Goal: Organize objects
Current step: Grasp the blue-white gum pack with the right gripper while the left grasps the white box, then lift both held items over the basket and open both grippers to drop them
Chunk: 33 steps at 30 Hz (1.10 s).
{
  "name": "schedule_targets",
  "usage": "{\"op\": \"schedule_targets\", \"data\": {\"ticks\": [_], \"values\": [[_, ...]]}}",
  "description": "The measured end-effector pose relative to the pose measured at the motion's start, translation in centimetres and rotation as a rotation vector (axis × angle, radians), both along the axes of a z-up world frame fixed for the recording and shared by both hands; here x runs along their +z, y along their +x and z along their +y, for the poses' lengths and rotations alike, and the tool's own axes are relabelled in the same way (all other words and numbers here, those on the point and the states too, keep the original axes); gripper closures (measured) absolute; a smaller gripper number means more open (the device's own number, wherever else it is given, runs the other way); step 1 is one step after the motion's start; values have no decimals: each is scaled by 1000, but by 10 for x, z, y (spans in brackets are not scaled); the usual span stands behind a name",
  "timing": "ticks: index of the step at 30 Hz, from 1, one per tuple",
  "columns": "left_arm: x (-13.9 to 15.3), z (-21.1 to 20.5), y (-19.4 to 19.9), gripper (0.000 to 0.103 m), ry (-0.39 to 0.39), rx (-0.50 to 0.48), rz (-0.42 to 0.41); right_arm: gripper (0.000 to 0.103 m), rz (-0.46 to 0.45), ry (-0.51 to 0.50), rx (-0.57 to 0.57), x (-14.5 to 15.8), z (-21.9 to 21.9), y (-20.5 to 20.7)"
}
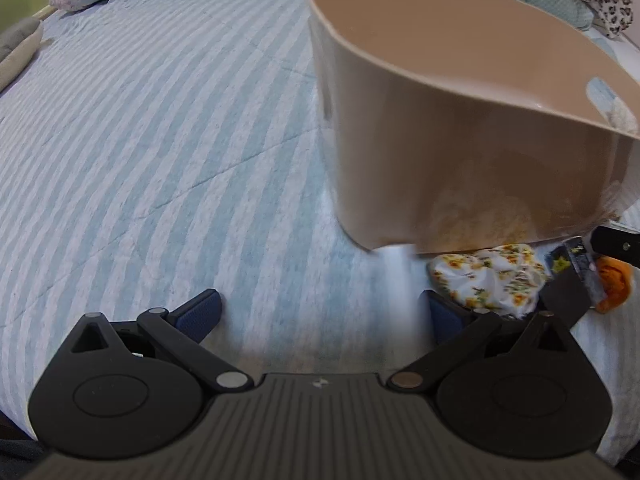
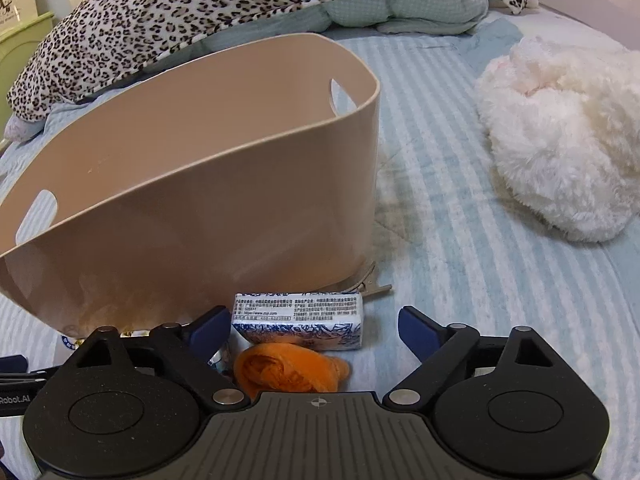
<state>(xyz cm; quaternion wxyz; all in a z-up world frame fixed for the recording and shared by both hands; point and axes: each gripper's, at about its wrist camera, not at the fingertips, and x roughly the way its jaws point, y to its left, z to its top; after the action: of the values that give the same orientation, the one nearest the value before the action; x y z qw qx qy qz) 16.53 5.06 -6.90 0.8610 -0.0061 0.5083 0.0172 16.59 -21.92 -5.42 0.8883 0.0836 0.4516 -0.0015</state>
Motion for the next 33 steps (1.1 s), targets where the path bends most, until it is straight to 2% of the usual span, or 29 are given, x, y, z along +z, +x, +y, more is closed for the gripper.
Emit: {"op": "schedule_targets", "data": {"ticks": [4, 7, 8, 11, 13, 14, 16, 17, 18, 19, 23, 33], "values": [[-3, -7, -1, 0, 29, -23, 0, 18, 1, -2, -5, -4, 1, 2], [-3, -6, -1, 3, 13, -16, 2, 32, -14, 5, 13, -3, 2, 2], [-2, -5, -2, 7, 6, -12, 0, 40, -18, 8, 24, -3, 3, 2], [2, -6, -5, 25, -4, -29, -13, 41, -50, 2, 26, 1, 2, -4], [6, -8, -9, 42, -11, -50, -19, 41, -74, 12, 19, 7, 0, -8], [8, -9, -11, 46, -7, -56, -23, 42, -85, 18, 12, 10, -2, -10], [11, -11, -16, 63, -2, -70, -29, 42, -101, 45, 1, 17, -8, -16], [13, -11, -18, 68, -3, -75, -31, 42, -103, 62, -8, 20, -12, -18], [15, -11, -20, 80, -9, -76, -30, 42, -105, 79, -16, 23, -16, -20], [17, -10, -22, 87, -18, -76, -27, 42, -109, 97, -26, 27, -20, -22], [32, -2, -35, 87, -52, -72, -47, 42, -137, 136, -49, 42, -31, -33], [88, 1, -52, 87, -76, -76, -188, 42, -239, 145, -9, 87, -25, -54]]}}
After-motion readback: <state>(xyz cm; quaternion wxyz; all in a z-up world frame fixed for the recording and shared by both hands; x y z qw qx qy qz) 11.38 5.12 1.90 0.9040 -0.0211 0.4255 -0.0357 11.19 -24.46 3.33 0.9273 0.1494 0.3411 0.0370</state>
